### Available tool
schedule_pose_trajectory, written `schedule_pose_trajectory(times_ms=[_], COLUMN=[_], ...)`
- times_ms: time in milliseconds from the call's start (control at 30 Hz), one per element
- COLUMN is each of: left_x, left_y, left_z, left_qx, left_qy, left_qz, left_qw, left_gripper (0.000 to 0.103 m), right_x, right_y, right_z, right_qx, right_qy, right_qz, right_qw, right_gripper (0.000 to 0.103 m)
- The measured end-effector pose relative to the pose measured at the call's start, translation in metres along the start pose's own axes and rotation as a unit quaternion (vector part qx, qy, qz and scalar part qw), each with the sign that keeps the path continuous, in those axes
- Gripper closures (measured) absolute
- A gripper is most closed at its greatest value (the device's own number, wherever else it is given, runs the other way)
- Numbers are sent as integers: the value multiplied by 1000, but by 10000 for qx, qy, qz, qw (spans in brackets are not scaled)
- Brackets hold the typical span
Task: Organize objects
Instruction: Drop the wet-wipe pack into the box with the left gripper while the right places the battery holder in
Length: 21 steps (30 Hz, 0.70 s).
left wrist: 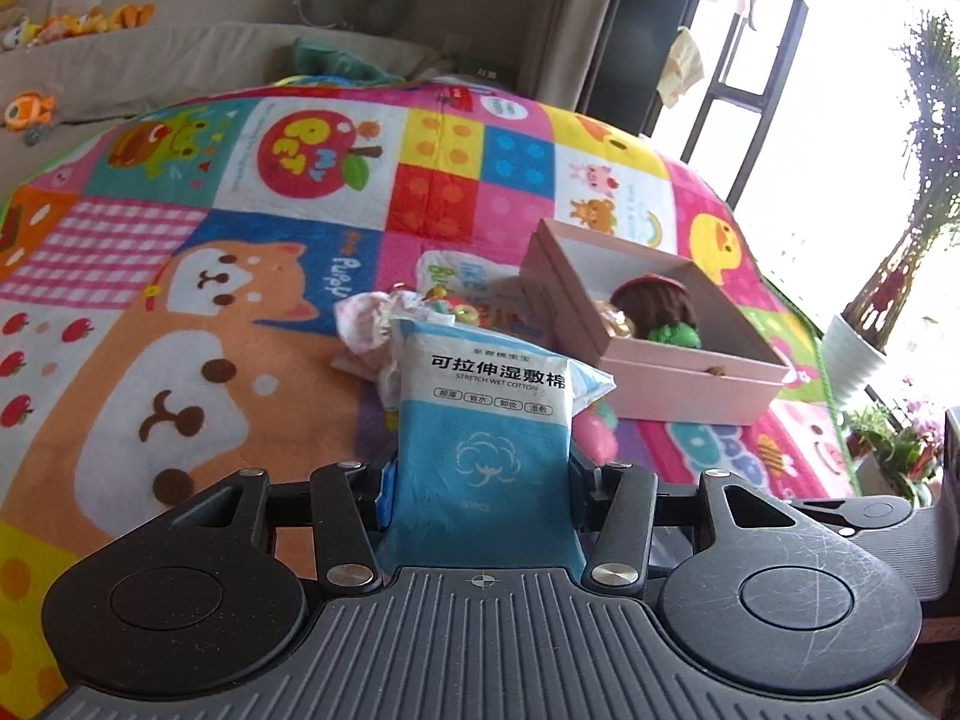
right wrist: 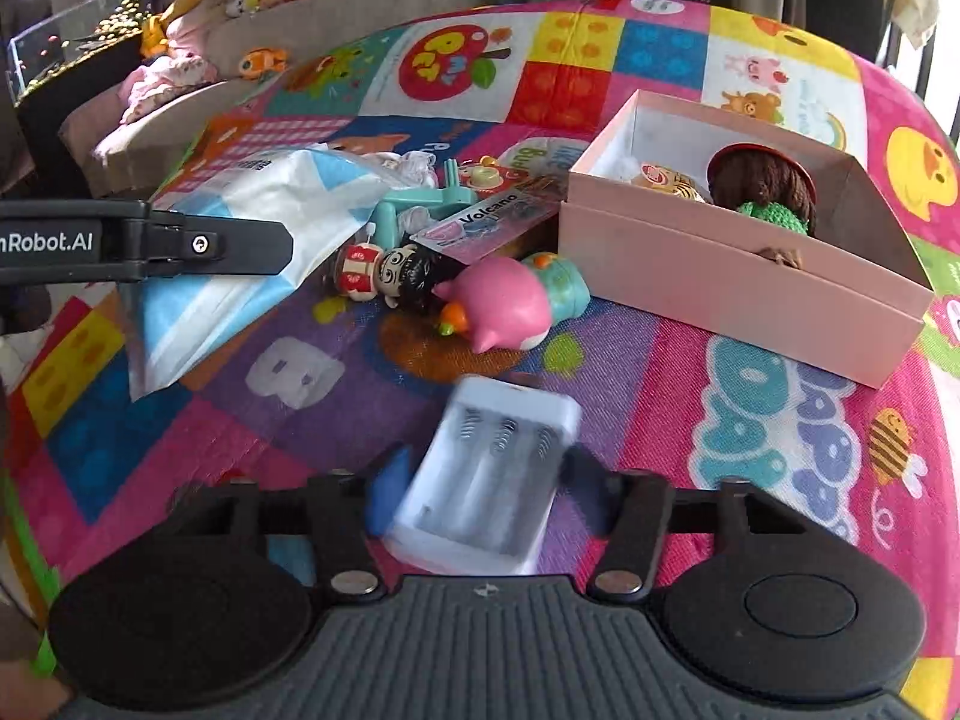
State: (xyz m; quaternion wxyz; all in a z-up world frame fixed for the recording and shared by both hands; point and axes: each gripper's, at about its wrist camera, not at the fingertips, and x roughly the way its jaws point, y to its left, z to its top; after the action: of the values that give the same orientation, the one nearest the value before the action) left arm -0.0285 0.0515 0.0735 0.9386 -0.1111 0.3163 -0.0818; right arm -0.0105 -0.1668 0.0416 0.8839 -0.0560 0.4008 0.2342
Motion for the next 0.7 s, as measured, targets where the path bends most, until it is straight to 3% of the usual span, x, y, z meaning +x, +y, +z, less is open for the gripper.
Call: schedule_pose_trajectory(times_ms=[167, 333, 467, 500, 567, 633, 700], left_x=[13, 66, 135, 153, 182, 199, 205], left_y=[-35, -95, -136, -144, -161, -174, -185], left_z=[27, 67, 89, 90, 90, 84, 74], left_qx=[80, 53, -631, -783, -725, -353, 139], left_qy=[-65, -151, -72, -31, 44, 147, 369], left_qz=[-471, -1126, -1599, -1596, -1198, -649, -381], left_qw=[9988, 9935, 9851, 9841, 9901, 9972, 9985], left_gripper=[49, 49, 48, 48, 48, 47, 48], right_x=[-54, -106, -114, -112, -106, -99, -95], right_y=[-48, -99, -127, -130, -136, -139, -145], right_z=[-5, -5, -13, -15, -21, -26, -29], right_qx=[451, 1024, 1429, 1472, 1483, 1502, 1535], right_qy=[-596, -1342, -1509, -1490, -1428, -1347, -1309], right_qz=[-195, -479, -429, -433, -479, -499, -515], right_qw=[9970, 9845, 9772, 9769, 9774, 9782, 9781], right_gripper=[55, 55, 55, 55, 55, 55, 55])
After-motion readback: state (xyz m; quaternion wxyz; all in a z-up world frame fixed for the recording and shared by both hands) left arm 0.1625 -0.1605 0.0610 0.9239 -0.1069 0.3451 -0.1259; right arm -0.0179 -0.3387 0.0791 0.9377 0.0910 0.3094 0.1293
